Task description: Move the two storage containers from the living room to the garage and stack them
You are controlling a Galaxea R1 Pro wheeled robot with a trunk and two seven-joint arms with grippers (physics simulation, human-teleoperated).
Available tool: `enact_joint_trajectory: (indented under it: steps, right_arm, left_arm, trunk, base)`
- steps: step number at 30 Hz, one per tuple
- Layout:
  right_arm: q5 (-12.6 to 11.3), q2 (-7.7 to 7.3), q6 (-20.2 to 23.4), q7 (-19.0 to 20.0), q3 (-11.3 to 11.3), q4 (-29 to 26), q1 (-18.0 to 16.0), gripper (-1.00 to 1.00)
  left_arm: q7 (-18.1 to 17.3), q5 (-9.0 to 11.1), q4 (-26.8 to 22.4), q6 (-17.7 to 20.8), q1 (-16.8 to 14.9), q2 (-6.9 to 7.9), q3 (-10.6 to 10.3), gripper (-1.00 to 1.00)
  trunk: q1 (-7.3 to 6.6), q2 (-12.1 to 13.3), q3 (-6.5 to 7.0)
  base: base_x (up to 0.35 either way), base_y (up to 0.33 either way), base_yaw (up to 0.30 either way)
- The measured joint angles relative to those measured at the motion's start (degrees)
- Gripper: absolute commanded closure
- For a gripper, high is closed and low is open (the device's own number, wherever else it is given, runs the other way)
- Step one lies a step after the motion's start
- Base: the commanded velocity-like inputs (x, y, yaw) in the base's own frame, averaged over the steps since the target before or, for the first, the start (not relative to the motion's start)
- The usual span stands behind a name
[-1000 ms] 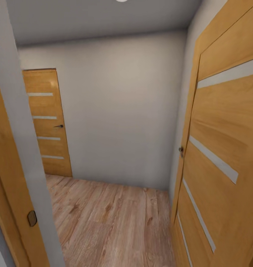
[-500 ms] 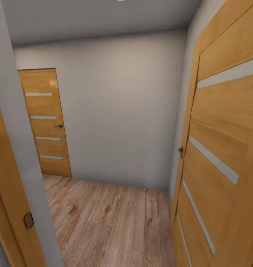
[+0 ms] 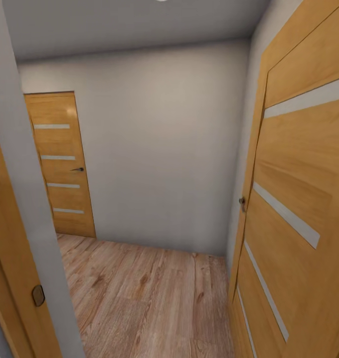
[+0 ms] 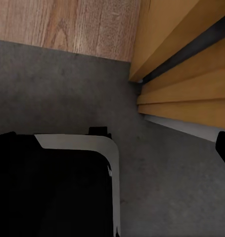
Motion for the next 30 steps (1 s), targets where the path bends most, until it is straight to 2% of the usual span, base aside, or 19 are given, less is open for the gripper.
enact_joint_trajectory:
  steps: [11,22,30]
  right_arm:
    - [0.00,0.09,0.02,0.05,-0.02,-0.01,0.00,-1.00]
    - [0.00,0.09,0.03,0.04,-0.03,0.01,0.00,-1.00]
    - [0.00,0.09,0.20,0.10,-0.03,0.01,0.00,-1.00]
  left_arm:
    - [0.00,-0.01,0.00,0.00,0.00,-0.07,0.00,-1.00]
    - [0.00,0.01,0.01,0.00,0.00,-0.07,0.00,-1.00]
    - [0.00,0.00,0.02,0.00,0.00,-0.10,-0.02,-1.00]
  trunk:
    - [0.00,0.00,0.00]
    - [-0.02,0.00,0.00]
    - [0.00,0.00,0.00]
  base:
    - [0.000,0.000,-0.167]
    - [0.162,0.135,-0.014]
    - [0.023,0.020,0.000]
